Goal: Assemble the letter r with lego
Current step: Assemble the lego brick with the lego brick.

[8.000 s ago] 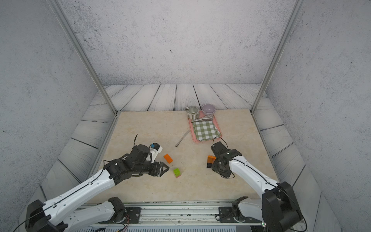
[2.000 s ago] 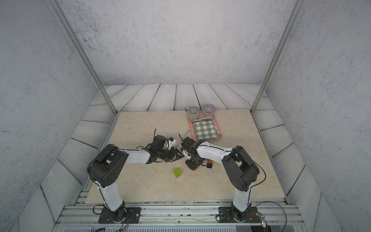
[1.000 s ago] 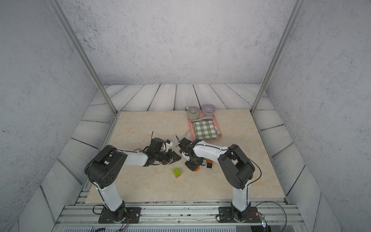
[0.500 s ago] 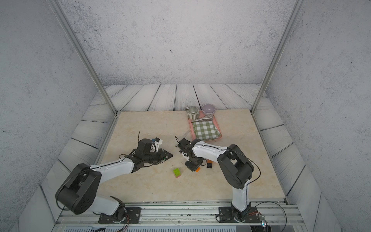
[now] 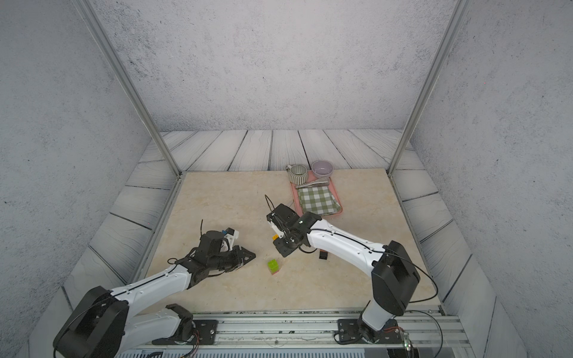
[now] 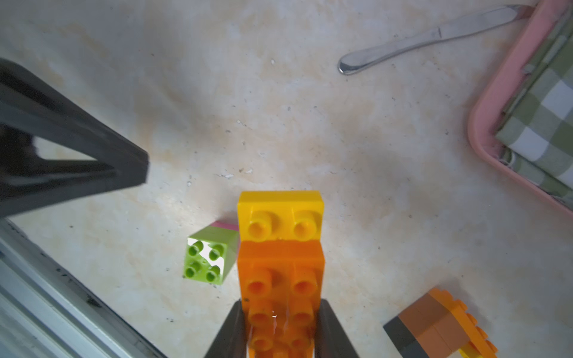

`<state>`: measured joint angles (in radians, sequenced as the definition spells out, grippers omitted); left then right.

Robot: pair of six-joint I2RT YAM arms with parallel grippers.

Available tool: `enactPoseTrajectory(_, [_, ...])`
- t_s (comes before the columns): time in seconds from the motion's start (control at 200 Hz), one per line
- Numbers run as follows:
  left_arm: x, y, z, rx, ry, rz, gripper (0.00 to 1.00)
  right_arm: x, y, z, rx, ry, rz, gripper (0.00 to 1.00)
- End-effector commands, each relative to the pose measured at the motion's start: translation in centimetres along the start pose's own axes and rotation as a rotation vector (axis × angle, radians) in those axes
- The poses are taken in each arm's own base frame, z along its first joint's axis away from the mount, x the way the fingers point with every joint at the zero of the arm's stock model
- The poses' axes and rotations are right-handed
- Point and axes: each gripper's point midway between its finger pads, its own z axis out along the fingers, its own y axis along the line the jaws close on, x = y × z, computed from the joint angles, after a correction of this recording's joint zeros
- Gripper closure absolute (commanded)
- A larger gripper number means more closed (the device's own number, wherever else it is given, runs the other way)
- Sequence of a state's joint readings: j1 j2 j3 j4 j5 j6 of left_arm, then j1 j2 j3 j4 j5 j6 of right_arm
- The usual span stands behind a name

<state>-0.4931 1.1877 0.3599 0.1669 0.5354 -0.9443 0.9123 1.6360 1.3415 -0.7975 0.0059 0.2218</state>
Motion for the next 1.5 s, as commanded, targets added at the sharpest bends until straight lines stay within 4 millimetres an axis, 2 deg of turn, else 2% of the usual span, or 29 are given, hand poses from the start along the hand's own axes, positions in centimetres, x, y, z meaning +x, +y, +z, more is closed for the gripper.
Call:
enactPoseTrajectory(0.0, [0.4,0.3,0.6,0.039,0.009,-0.031,0.79,1.0,2.3,0.3,-0.008,0.096,0.076,1.00])
enactPoseTrajectory(0.17, [0.9,-0.3,1.2,0.083,0.038,-0.001,0.81,1.2,4.8,1.7,0.009,0.157,0.033,1.00])
enactPoseTrajectory(0.38, [1.5,-0.6,1.6,0.111,0.066,0.011,0.81,1.2,3.8,2.4,0.091,0.177,0.089,1.00])
enactPoseTrajectory(0.711, [3.3,-0.9,2.5,0.121,0.111,0.015,0.81,1.9,3.6,3.6,0.112,0.213,0.121,1.00])
enactPoseTrajectory(1.491, [4.0,-0.5,2.9,0.098,0.136,0.024,0.81,1.9,3.7,6.2,0.127,0.240,0.149,1.00])
